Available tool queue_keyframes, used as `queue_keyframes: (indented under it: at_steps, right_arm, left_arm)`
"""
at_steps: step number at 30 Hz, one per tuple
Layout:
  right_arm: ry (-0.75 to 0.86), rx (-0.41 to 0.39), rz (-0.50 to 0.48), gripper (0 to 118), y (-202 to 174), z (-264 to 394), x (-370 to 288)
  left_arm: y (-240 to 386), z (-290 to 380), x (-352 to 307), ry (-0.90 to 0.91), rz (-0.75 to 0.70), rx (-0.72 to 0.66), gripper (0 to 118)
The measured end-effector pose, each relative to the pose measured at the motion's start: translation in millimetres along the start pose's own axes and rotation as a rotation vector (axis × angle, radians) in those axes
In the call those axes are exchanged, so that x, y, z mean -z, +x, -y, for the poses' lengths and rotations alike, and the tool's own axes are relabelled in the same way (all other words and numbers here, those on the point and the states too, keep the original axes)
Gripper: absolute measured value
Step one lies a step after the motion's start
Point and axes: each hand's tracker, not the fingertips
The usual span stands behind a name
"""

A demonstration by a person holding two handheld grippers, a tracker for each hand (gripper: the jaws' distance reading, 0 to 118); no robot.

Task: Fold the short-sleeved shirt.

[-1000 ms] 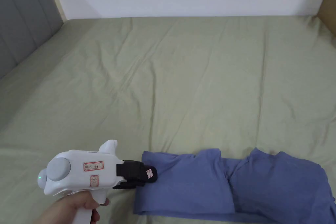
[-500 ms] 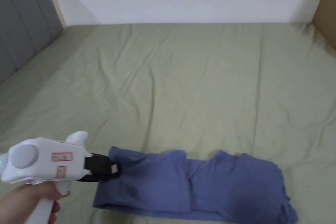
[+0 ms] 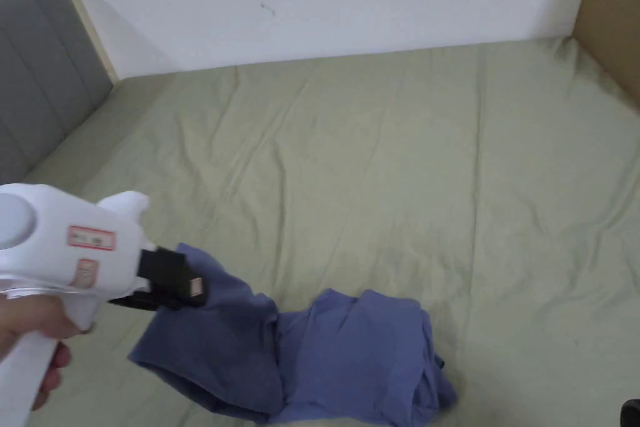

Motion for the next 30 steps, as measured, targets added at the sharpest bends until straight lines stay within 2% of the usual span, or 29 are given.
queue_keyframes:
  at_steps: [4,8,9,10,11,12,13,14,15,17,18,19,20,21,22,26,30]
  right_arm:
    - [0.023,-0.001,0.006,0,2.9,1.0,-15.4]
    - [0.036,0.020,0.025,0,10.2,5.3,-33.5]
    - [0.037,0.021,0.033,0,11.9,7.1,-37.8]
    - [0.036,0.023,0.041,0,13.2,8.4,-40.8]
    - [0.037,0.026,0.049,0,15.0,10.0,-44.2]
    - [0.037,0.033,0.053,0,17.1,11.8,-47.9]
    - [0.038,0.040,0.056,0,18.9,13.1,-50.8]
    - [0.040,0.047,0.057,0,21.2,15.2,-54.3]
    - [0.040,0.054,0.059,0,23.5,17.4,-56.9]
    - [0.037,0.069,0.065,0,26.3,20.5,-57.3]
    - [0.032,0.077,0.066,0,28.0,22.5,-56.1]
    - [0.029,0.083,0.063,0,29.2,24.1,-54.4]
    - [0.025,0.087,0.059,0,30.2,25.9,-52.0]
    - [0.019,0.087,0.056,0,30.2,26.6,-48.9]
    - [0.012,0.084,0.056,0,29.4,26.6,-46.0]
    - [-0.001,0.050,0.052,0,24.9,22.8,-42.3]
    - [-0.005,0.038,0.056,0,22.6,18.1,-38.9]
  left_arm:
    - [65.8,-7.6,47.0,-0.079,0.044,0.138,11]
    - [106.1,-10.6,114.9,-0.138,0.043,0.161,11]
    - [115.8,-8.5,131.7,-0.158,0.044,0.156,15]
    - [122.4,-6.7,140.7,-0.166,0.051,0.150,29]
    - [128.9,-4.0,146.2,-0.172,0.077,0.143,54]
    - [131.6,-3.7,147.2,-0.166,0.162,0.135,86]
    - [129.9,-3.0,142.9,-0.145,0.203,0.119,100]
    - [123.6,-1.7,134.3,-0.107,0.221,0.099,102]
    - [115.7,-0.9,124.9,-0.071,0.228,0.085,102]
    - [99.8,5.1,116.6,-0.057,0.141,0.065,102]
    - [91.3,8.6,114.8,-0.052,0.090,0.059,98]
    - [84.4,12.2,115.5,-0.056,0.067,0.050,85]
    - [80.2,17.6,118.0,-0.050,0.052,0.046,60]
    - [79.4,23.1,125.6,-0.052,0.062,0.044,18]
    - [81.2,28.6,135.0,-0.065,0.060,0.038,8]
    - [109.4,48.0,180.1,-0.147,0.090,0.061,8]
    - [142.5,55.8,217.0,-0.133,0.056,0.056,8]
